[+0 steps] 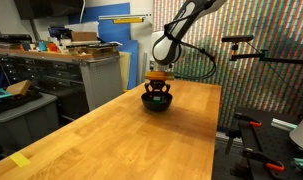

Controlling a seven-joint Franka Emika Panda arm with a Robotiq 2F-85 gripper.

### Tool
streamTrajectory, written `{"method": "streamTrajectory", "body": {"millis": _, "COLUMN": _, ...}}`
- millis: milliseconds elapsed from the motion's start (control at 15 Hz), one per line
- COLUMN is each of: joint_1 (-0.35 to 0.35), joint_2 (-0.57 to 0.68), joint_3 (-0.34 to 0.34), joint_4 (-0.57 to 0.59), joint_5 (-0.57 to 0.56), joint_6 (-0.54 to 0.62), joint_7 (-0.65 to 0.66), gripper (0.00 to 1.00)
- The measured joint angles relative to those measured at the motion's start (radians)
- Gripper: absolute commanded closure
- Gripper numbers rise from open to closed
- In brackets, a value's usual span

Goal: Put the block in the bowl

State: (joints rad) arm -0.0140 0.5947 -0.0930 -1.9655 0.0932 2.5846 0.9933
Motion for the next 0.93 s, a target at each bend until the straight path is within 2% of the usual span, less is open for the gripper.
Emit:
{"method": "streamTrajectory", "body": {"millis": 67, "joint_1": -0.001, "joint_2": 0.017, "joint_3": 0.0, "joint_4": 0.013, "joint_5": 0.005, "joint_6": 0.0, "joint_7": -0.005, "gripper": 0.28}}
{"method": "streamTrajectory", "body": {"millis": 200, "joint_1": -0.001, "joint_2": 0.038, "joint_3": -0.001, "joint_4": 0.031, "joint_5": 0.008, "joint_6": 0.0, "joint_7": -0.015, "gripper": 0.25}}
{"method": "streamTrajectory", "body": {"millis": 400, "joint_1": -0.001, "joint_2": 0.038, "joint_3": -0.001, "joint_4": 0.039, "joint_5": 0.009, "joint_6": 0.0, "joint_7": -0.025, "gripper": 0.04}}
{"method": "streamTrajectory", "body": {"millis": 467, "joint_1": 0.0, "joint_2": 0.032, "joint_3": -0.001, "joint_4": 0.04, "joint_5": 0.009, "joint_6": 0.0, "joint_7": -0.028, "gripper": 0.0}}
{"method": "streamTrajectory", "body": {"millis": 733, "joint_1": 0.011, "joint_2": -0.015, "joint_3": -0.005, "joint_4": 0.045, "joint_5": 0.004, "joint_6": -0.008, "joint_7": -0.042, "gripper": 0.0}}
{"method": "streamTrajectory", "body": {"millis": 933, "joint_1": 0.035, "joint_2": -0.085, "joint_3": -0.021, "joint_4": 0.045, "joint_5": -0.056, "joint_6": -0.084, "joint_7": -0.083, "gripper": 0.0}}
